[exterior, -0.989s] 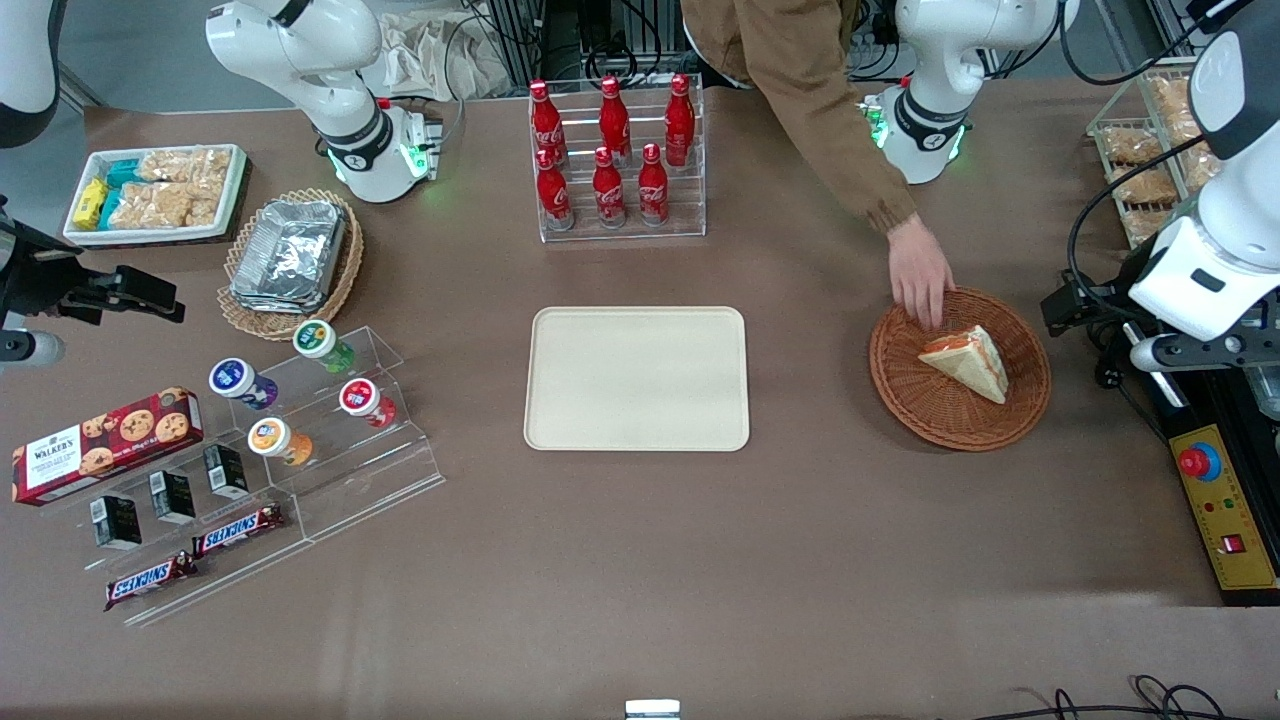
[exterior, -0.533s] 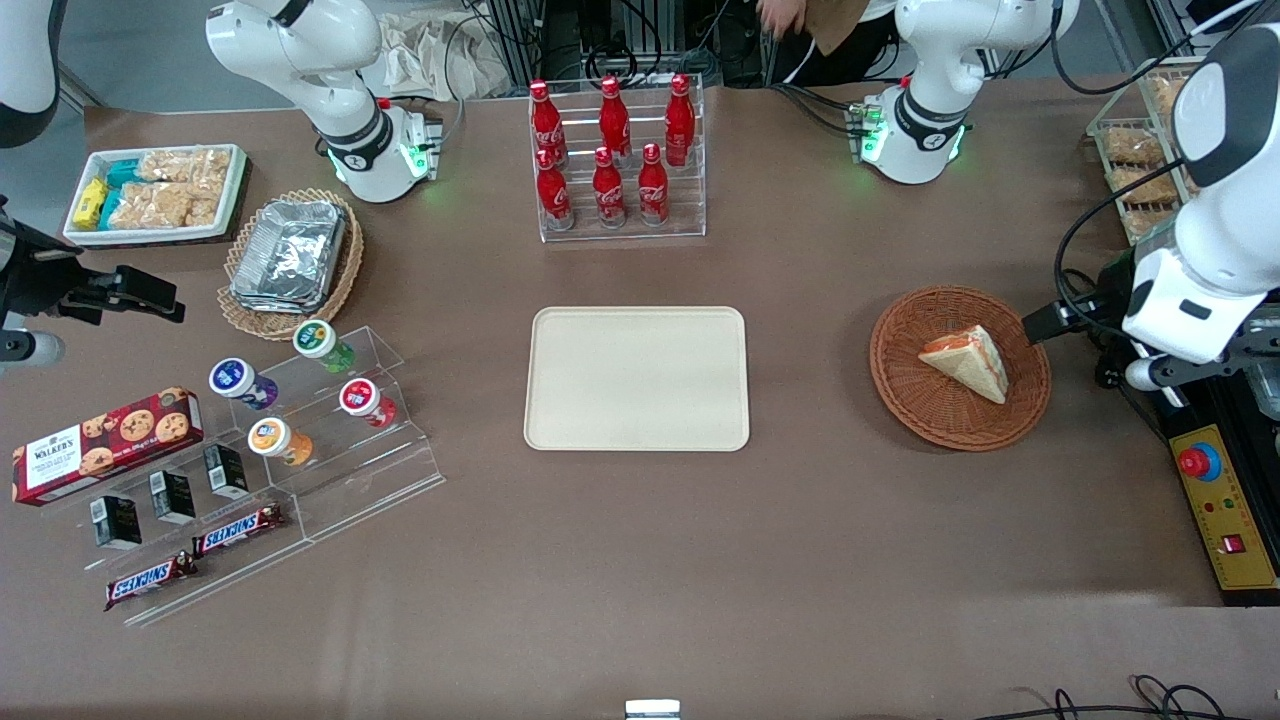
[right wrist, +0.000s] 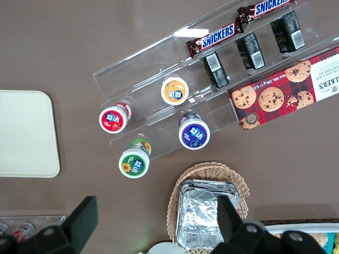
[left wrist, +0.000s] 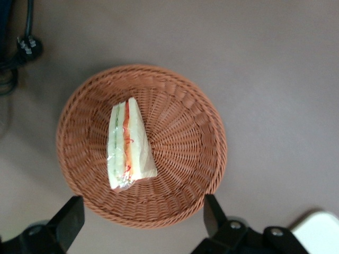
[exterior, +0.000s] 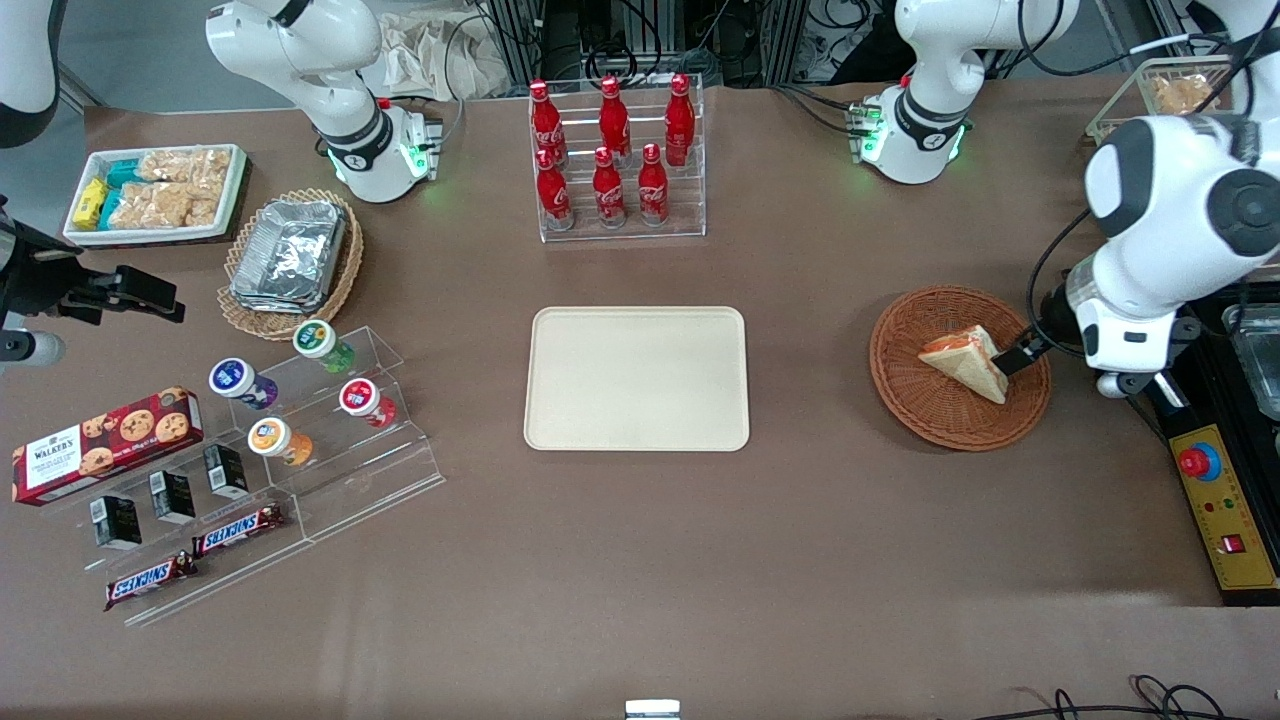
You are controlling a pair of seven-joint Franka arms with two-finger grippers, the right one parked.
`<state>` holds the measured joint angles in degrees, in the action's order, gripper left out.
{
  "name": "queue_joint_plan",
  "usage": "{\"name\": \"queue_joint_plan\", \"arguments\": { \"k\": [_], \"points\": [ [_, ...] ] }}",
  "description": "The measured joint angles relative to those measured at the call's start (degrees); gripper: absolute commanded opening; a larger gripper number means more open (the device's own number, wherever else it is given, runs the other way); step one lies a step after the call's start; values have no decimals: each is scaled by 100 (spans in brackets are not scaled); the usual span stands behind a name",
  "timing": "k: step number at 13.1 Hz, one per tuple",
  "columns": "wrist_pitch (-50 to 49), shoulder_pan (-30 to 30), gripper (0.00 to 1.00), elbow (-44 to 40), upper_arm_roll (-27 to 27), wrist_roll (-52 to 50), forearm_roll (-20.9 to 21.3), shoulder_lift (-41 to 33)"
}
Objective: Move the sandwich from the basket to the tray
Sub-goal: 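Lower the open left gripper over the wrapped sandwich in the basket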
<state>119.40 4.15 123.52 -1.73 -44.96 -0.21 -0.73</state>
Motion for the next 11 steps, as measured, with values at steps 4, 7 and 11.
{"name": "queue_joint_plan", "arguments": {
  "k": [4,7,11],
  "points": [
    [832,-162,100,806,-19,-508,0,7],
    [1797,-289,100,1533,-48,-527,-1,16],
    [2821,-482,100,2226,-58,-534,-20,104]
  ]
}}
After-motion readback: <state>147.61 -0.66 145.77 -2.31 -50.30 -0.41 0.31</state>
